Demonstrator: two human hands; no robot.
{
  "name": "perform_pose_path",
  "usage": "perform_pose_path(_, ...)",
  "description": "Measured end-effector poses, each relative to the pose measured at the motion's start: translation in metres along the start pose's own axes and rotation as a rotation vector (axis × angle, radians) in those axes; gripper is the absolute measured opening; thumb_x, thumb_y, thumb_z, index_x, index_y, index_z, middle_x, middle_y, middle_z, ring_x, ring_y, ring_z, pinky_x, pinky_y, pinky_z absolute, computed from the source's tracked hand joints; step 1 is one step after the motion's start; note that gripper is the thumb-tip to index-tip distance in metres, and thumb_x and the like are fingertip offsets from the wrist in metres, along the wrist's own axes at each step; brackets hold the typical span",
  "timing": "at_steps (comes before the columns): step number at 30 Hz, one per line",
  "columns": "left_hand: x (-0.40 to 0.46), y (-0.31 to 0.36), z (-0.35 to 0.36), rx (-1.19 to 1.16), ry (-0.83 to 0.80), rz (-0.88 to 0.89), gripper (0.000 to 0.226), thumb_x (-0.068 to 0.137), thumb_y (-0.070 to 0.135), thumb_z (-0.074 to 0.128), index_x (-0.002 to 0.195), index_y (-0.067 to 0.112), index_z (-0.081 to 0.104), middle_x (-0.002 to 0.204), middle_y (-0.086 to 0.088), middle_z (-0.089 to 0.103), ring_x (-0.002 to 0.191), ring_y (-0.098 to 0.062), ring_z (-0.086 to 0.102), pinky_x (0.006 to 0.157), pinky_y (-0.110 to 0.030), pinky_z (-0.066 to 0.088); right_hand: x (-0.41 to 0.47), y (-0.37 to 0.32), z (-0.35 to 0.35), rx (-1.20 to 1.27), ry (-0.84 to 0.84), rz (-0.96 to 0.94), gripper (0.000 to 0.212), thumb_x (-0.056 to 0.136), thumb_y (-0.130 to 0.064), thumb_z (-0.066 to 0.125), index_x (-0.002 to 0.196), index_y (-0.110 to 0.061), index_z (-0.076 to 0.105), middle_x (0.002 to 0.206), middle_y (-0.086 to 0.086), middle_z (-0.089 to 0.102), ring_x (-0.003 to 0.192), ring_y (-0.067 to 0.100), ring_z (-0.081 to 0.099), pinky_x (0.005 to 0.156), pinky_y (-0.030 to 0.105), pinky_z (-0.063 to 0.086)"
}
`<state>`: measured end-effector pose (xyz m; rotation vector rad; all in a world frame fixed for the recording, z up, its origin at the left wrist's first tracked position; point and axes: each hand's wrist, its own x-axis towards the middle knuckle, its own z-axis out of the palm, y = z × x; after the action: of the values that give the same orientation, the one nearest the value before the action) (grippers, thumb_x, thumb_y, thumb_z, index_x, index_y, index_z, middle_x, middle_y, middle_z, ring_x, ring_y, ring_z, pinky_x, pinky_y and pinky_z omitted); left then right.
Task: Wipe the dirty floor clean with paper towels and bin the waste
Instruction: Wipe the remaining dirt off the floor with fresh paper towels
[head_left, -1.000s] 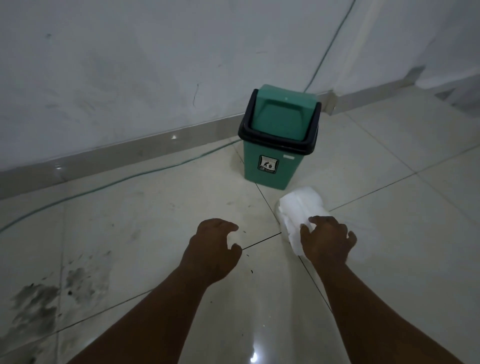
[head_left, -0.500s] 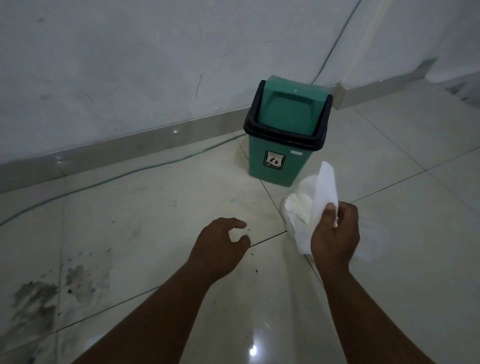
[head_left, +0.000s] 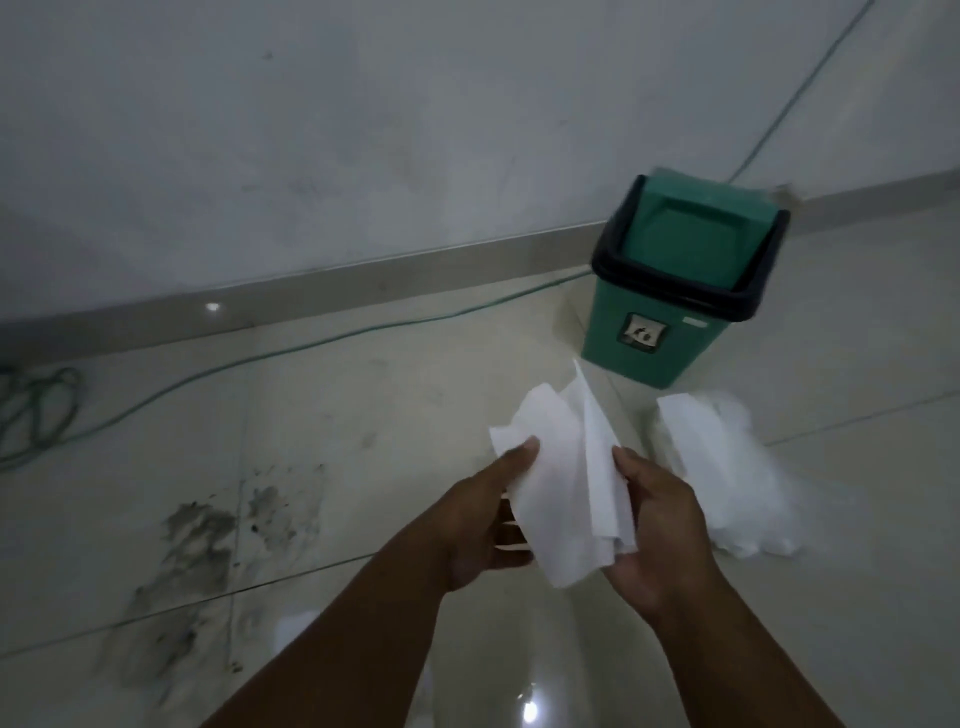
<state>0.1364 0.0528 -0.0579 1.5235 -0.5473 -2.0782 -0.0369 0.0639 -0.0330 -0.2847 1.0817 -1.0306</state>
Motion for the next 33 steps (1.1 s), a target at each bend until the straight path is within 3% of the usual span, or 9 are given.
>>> perform_pose_path(3, -0.025, -0.017, -0.040, -0.053, 0.135, 0.101, 0.040, 0.086, 0.045, 0.071, 0.116, 0.019, 0.069, 0.105, -0.001, 0.077, 0.094, -0.019, 0.074, 0.074, -0.033, 0.060, -0.007, 0.030, 0.027, -0.274, 0.151, 0.021, 0.023, 0.096, -0.026, 0.058, 0.115, -0.016, 0.067, 0.116, 0.016, 0.070, 0.105, 0.041, 0.065, 0.092, 0.060, 0.053)
perform_pose_path(6, -0.055, -0.030, -0.083, -0.031, 0.273, 0.206, 0.025, 0.095, 0.036, 0.063, 0.114, 0.021, 0.071, 0.101, 0.001, 0.078, 0.090, -0.017, 0.075, 0.068, -0.029, 0.060, -0.021, 0.061, 0.064, -0.525, 0.233, 0.063, 0.030, 0.094, -0.033, 0.059, 0.119, -0.017, 0.062, 0.118, 0.016, 0.067, 0.102, 0.039, 0.065, 0.085, 0.055, 0.057)
perform_pose_path(10, -0.101, -0.046, -0.143, 0.106, 0.375, 0.322, 0.029, 0.095, 0.036, 0.062, 0.120, 0.020, 0.068, 0.105, 0.000, 0.075, 0.092, -0.017, 0.073, 0.068, -0.031, 0.062, -0.038, 0.112, 0.105, -0.727, 0.164, 0.162, 0.090, 0.069, -0.054, 0.084, 0.139, -0.041, 0.030, 0.122, -0.001, 0.054, 0.100, 0.026, 0.061, 0.078, 0.048, 0.058)
perform_pose_path(12, -0.130, -0.055, -0.173, 0.190, 0.392, 0.351, 0.029, 0.094, 0.037, 0.064, 0.118, 0.021, 0.069, 0.105, 0.002, 0.074, 0.091, -0.015, 0.072, 0.064, -0.027, 0.060, -0.046, 0.140, 0.123, -0.876, 0.156, 0.119, 0.100, 0.063, -0.041, 0.091, 0.140, -0.048, 0.027, 0.123, -0.002, 0.048, 0.095, 0.019, 0.058, 0.077, 0.044, 0.057)
perform_pose_path(17, -0.196, -0.082, -0.242, 0.236, 0.476, 0.336, 0.036, 0.093, 0.029, 0.067, 0.127, 0.017, 0.064, 0.118, -0.003, 0.070, 0.102, -0.020, 0.068, 0.074, -0.032, 0.061, -0.074, 0.193, 0.160, -1.079, 0.178, -0.001, 0.074, 0.074, -0.004, 0.071, 0.126, -0.047, 0.043, 0.105, 0.000, 0.058, 0.081, 0.022, 0.063, 0.070, 0.045, 0.062)
perform_pose_path(21, -0.231, -0.101, -0.269, 0.216, 0.567, 0.293, 0.035, 0.092, 0.018, 0.068, 0.126, 0.016, 0.060, 0.119, -0.008, 0.067, 0.103, -0.025, 0.066, 0.082, -0.044, 0.061, -0.093, 0.222, 0.174, -1.107, 0.020, -0.100, 0.064, 0.073, 0.007, 0.054, 0.106, -0.048, 0.053, 0.097, -0.002, 0.066, 0.072, 0.017, 0.067, 0.053, 0.026, 0.057)
perform_pose_path(26, -0.253, -0.117, -0.263, 0.209, 0.728, 0.322, 0.039, 0.084, 0.006, 0.073, 0.114, 0.018, 0.052, 0.105, -0.009, 0.067, 0.096, -0.028, 0.067, 0.085, -0.051, 0.058, -0.103, 0.230, 0.184, -1.172, -0.215, -0.150, 0.062, 0.077, 0.012, 0.048, 0.122, -0.028, 0.063, 0.128, -0.005, 0.061, 0.115, 0.015, 0.057, 0.102, 0.030, 0.049)
perform_pose_path(29, -0.259, -0.123, -0.257, 0.144, 0.802, 0.362, 0.044, 0.080, 0.002, 0.074, 0.112, 0.020, 0.050, 0.105, -0.012, 0.066, 0.096, -0.030, 0.066, 0.085, -0.052, 0.057, -0.101, 0.228, 0.182, -1.235, -0.222, -0.149, 0.054, 0.076, 0.009, 0.054, 0.117, -0.023, 0.068, 0.127, -0.004, 0.063, 0.113, 0.014, 0.059, 0.100, 0.029, 0.050)
perform_pose_path(33, -0.247, -0.132, -0.264, 0.199, 0.929, 0.415, 0.046, 0.081, 0.009, 0.075, 0.108, 0.032, 0.045, 0.103, 0.006, 0.063, 0.089, -0.014, 0.062, 0.076, -0.037, 0.055, -0.089, 0.233, 0.175, -1.311, -0.229, -0.186, 0.043, 0.079, -0.002, 0.069, 0.117, -0.022, 0.069, 0.127, -0.003, 0.065, 0.113, 0.014, 0.060, 0.099, 0.023, 0.046)
